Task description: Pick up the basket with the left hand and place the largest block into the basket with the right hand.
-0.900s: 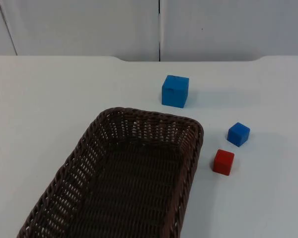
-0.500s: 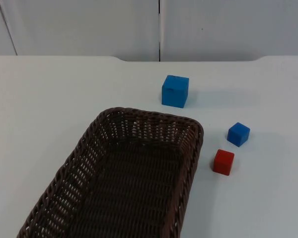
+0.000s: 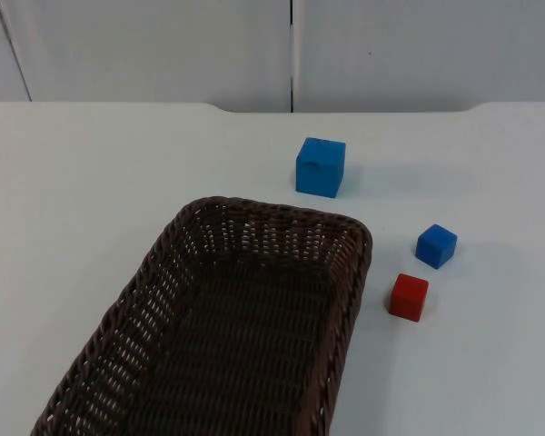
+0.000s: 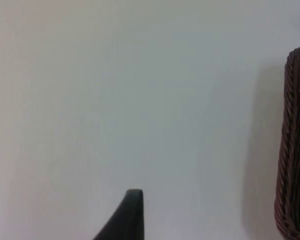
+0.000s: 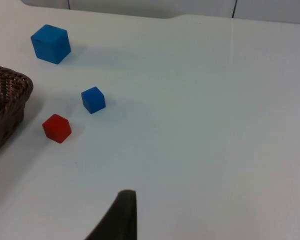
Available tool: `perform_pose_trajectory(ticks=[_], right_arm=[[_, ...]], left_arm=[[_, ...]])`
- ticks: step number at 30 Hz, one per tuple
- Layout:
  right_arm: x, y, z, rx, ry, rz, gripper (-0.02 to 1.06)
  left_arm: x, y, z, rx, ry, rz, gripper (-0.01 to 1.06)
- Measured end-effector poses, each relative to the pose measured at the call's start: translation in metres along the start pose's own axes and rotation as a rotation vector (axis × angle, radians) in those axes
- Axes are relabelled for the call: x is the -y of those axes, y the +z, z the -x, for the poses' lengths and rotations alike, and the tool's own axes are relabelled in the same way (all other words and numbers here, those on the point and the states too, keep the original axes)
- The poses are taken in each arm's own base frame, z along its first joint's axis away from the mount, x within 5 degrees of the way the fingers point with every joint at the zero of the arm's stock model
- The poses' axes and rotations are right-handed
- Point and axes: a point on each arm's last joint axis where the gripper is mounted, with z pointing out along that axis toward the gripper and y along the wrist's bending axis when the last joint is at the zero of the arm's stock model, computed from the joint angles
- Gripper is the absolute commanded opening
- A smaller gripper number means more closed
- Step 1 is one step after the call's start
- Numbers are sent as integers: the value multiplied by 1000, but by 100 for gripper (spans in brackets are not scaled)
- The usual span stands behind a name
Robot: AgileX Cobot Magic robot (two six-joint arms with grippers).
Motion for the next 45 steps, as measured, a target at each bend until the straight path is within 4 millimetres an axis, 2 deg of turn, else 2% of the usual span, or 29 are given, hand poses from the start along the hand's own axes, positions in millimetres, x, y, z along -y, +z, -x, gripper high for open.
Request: perform_pose_trajectory(ticks=[8, 16, 22, 30, 32, 33, 38, 45], right_arm=[[0, 0, 0, 0, 0, 0, 105], [0, 0, 0, 0, 0, 0, 105], [0, 0, 0, 0, 0, 0, 105], [0, 0, 0, 0, 0, 0, 105], [0, 0, 0, 0, 0, 0, 105], [0, 0, 0, 0, 0, 0, 105], [0, 0, 0, 0, 0, 0, 105], [0, 0, 0, 0, 0, 0, 105]], left_arm=[[1, 10, 16, -37, 16, -5, 105], [2, 32, 34, -117, 52, -33, 105], [6, 55, 51, -183, 59, -75, 105], [15, 94, 73, -285, 65, -203, 105], [17, 106, 76, -321, 64, -233, 105], [17, 106, 76, -321, 64, -233, 105], [20, 137, 78, -373, 49, -280, 105], [20, 158, 76, -412, 41, -292, 105]])
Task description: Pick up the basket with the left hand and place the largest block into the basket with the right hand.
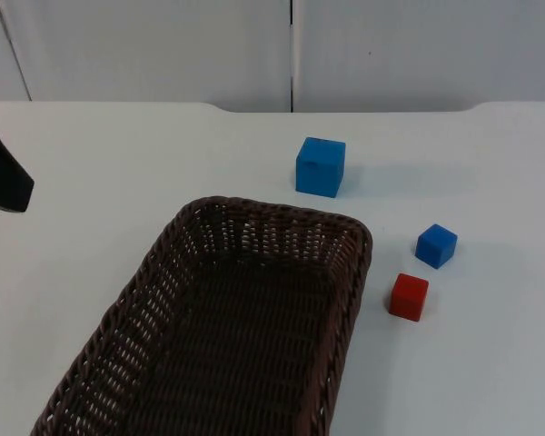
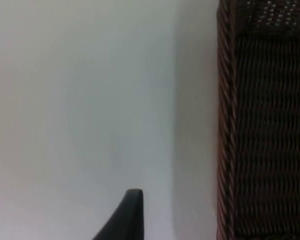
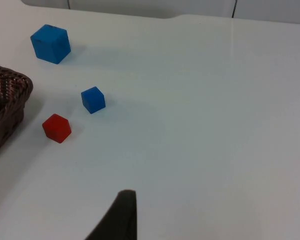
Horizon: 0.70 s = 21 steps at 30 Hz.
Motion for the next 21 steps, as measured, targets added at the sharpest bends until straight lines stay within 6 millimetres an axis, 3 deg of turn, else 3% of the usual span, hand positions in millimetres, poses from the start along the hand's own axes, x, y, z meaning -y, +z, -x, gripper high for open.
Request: perform_pose_trajectory(ticks=[15, 21], right_arm=[[0, 0, 0, 0, 0, 0, 105], [0, 0, 0, 0, 0, 0, 105]], left_arm=[[-10, 45, 6, -107, -25, -69, 105], [3, 58, 15, -131, 37, -99, 105]])
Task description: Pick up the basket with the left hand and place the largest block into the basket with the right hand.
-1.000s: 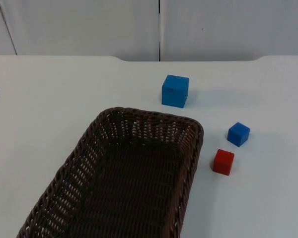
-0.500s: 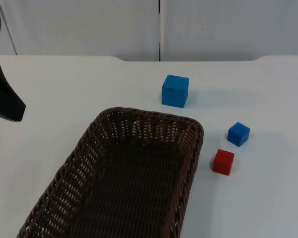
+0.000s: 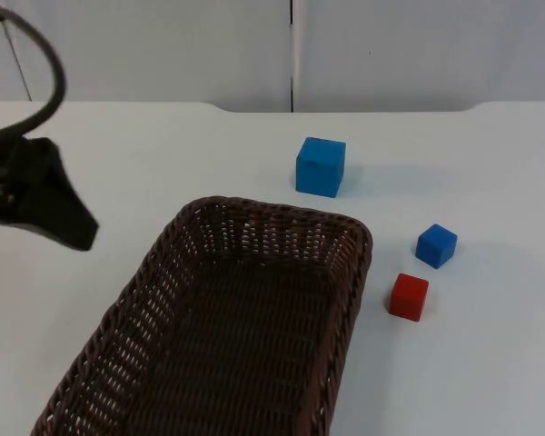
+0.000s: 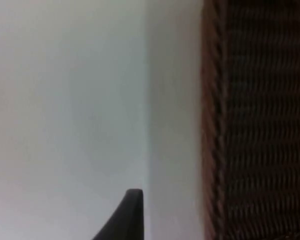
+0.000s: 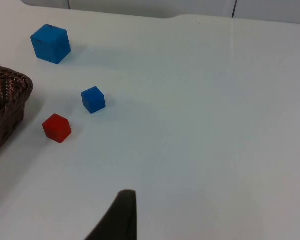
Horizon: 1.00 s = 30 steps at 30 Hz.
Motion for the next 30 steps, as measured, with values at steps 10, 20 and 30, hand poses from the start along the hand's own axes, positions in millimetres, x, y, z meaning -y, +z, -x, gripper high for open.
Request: perform_pose_trajectory(ticks=[10, 20, 30], right_arm=[[0, 0, 0, 0, 0, 0, 105], [0, 0, 0, 0, 0, 0, 105], [0, 0, 0, 0, 0, 0, 105]], left_arm=[[-6, 30, 28, -84, 10, 41, 105], [-25, 77, 27, -191, -15, 53, 105], [-12, 102, 27, -193, 91, 61, 104]])
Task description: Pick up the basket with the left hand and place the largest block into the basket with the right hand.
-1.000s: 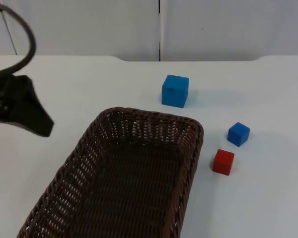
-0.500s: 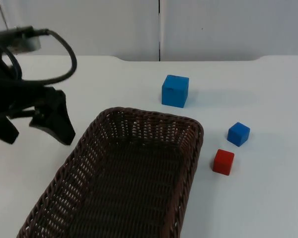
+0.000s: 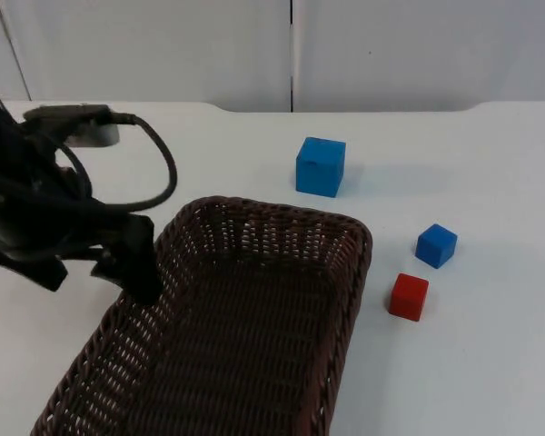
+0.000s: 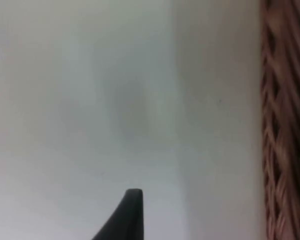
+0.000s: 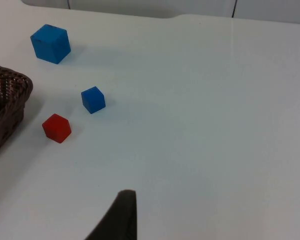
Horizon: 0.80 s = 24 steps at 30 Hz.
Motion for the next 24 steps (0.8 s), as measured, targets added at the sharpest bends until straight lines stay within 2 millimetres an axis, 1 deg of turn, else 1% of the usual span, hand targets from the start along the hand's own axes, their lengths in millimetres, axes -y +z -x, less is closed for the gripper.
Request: perform_pose_trajectory(ticks=[1, 4, 5, 8, 14, 17, 18, 20, 21, 24], right_arm=[[0, 0, 0, 0, 0, 0, 105], [0, 0, 0, 0, 0, 0, 105], [0, 0, 0, 0, 0, 0, 105], [0, 0, 0, 0, 0, 0, 105], [0, 0, 0, 0, 0, 0, 105], [0, 0, 0, 0, 0, 0, 105], [0, 0, 0, 0, 0, 0, 105], [0, 0, 0, 0, 0, 0, 105], [0, 0, 0, 0, 0, 0, 105], [0, 0, 0, 0, 0, 0, 105]], left_arm=[[2, 4, 0, -4, 9, 0, 104], [1, 16, -1, -28, 10, -12, 99], [1, 16, -1, -28, 10, -12, 98], [1, 27, -1, -37, 10, -44, 95], [2, 32, 1, -13, 28, -71, 95], [1, 35, 1, -17, 30, -70, 92], [0, 36, 0, -18, 31, -69, 90], [0, 36, 0, -17, 33, -68, 79], [0, 37, 0, -17, 32, -66, 79], [-1, 42, -1, -32, 28, -69, 60]])
